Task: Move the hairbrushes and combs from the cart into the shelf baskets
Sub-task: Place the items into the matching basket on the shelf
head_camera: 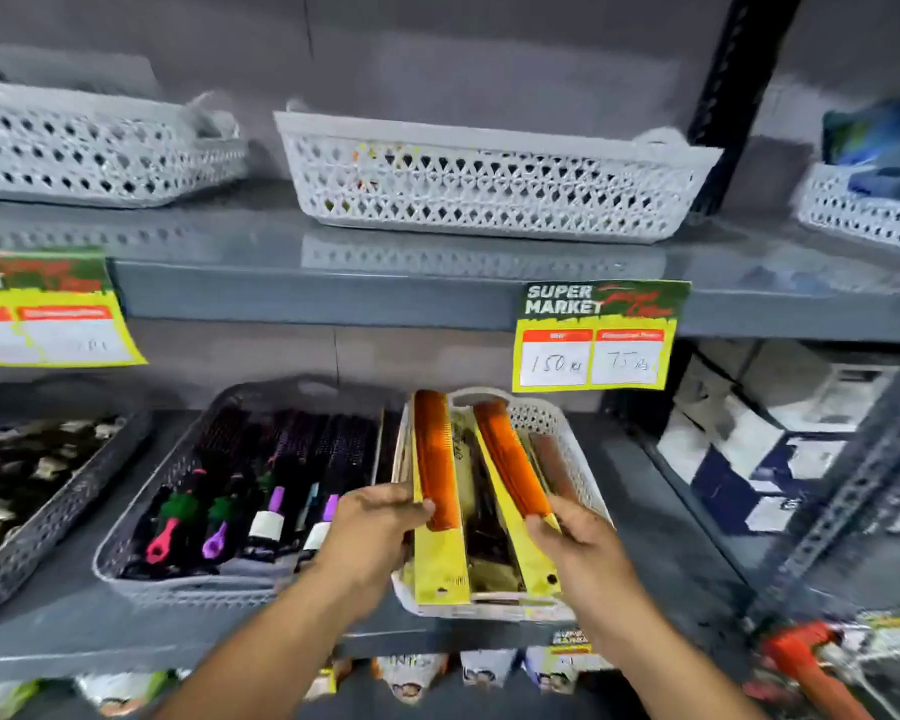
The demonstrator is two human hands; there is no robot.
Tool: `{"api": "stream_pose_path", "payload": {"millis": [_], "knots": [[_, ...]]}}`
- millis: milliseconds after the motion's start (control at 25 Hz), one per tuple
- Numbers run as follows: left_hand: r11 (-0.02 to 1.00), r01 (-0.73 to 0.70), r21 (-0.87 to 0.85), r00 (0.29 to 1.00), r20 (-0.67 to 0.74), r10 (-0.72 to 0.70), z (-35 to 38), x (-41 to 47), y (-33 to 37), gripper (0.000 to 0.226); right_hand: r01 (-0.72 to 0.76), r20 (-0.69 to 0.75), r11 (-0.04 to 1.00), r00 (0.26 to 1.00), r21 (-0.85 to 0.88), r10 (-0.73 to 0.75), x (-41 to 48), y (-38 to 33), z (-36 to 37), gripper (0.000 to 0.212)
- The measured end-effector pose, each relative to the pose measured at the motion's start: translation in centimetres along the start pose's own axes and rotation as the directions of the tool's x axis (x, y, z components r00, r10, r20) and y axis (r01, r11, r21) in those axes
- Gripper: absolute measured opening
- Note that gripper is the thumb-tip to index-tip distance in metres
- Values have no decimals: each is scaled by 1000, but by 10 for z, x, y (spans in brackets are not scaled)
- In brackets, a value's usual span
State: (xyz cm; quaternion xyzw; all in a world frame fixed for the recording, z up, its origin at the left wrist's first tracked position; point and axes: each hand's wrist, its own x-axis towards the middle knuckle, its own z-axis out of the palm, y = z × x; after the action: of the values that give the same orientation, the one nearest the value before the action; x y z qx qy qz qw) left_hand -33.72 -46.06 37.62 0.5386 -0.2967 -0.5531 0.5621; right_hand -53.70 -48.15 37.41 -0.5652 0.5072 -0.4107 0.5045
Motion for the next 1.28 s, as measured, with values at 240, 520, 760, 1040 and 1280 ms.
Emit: {"api": "stream_pose_path", "payload": {"millis": [240, 520, 760, 1040, 1280], "knots": [[971, 35, 238, 992, -129, -4, 42, 62, -10, 19, -49, -93, 983, 995, -177, 32, 46, 13, -5, 29], [886, 120, 449, 964, -266, 4, 45, 83, -31, 20, -177, -229, 896, 969, -407, 87, 58, 24, 4, 32], [734, 158, 661, 953, -297, 62, 56, 83, -28, 16, -120, -164, 666, 986, -736, -4, 60, 17, 2, 20], [640, 177, 748, 973, -232, 2, 66, 79, -22, 4, -109, -131, 392, 991, -913, -28, 63, 18, 2, 28], [573, 191, 797, 972, -236, 4, 72, 83, -24, 16, -38, -39, 157, 999, -987, -2, 70, 24, 11, 28]]}}
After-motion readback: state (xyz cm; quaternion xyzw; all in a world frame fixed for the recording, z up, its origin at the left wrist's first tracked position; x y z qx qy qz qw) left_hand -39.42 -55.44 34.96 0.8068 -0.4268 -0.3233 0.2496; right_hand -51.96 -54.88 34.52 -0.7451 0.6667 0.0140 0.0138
